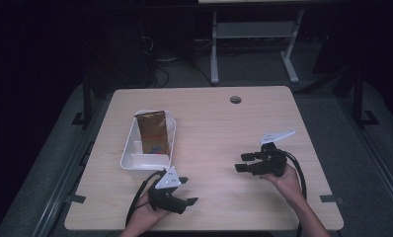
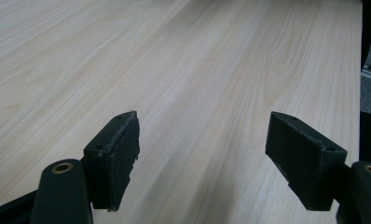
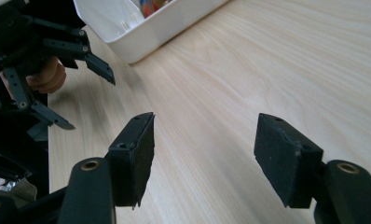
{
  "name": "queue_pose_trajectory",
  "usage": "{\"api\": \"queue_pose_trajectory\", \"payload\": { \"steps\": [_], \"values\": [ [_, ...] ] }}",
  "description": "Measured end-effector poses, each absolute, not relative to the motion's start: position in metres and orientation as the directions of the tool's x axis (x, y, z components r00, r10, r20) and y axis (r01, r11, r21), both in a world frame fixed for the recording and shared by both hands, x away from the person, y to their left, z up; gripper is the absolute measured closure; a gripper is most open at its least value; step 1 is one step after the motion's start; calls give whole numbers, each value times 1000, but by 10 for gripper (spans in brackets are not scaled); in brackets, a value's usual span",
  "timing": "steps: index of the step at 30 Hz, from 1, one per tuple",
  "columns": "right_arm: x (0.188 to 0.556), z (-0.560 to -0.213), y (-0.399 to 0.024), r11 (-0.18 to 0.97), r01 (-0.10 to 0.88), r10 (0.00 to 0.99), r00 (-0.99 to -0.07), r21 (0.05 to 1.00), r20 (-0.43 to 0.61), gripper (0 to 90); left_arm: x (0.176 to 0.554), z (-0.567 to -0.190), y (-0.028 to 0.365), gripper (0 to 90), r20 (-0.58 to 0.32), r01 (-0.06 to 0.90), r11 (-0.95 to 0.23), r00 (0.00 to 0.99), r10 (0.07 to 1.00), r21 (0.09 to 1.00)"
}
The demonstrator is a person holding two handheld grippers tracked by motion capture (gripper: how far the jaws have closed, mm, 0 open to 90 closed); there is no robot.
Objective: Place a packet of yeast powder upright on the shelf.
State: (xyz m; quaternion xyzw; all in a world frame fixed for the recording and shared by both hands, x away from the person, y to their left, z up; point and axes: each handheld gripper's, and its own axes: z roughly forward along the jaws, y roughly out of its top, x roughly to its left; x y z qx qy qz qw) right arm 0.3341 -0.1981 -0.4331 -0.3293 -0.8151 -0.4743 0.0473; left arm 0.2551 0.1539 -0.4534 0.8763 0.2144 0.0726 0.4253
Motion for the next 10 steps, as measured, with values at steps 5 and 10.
{"api": "queue_pose_trajectory", "payload": {
  "steps": [5, 10],
  "values": [
    [323, -440, -204, 336, 577, 496, -780, 745, 381, 336, 254, -453, 155, 254, -54, 314, -545, 897, 439, 777],
    [309, -447, -207, 340, 576, 509, -777, 743, 369, 316, 253, -452, 154, 254, -48, 307, -548, 899, 435, 779]
  ]
}}
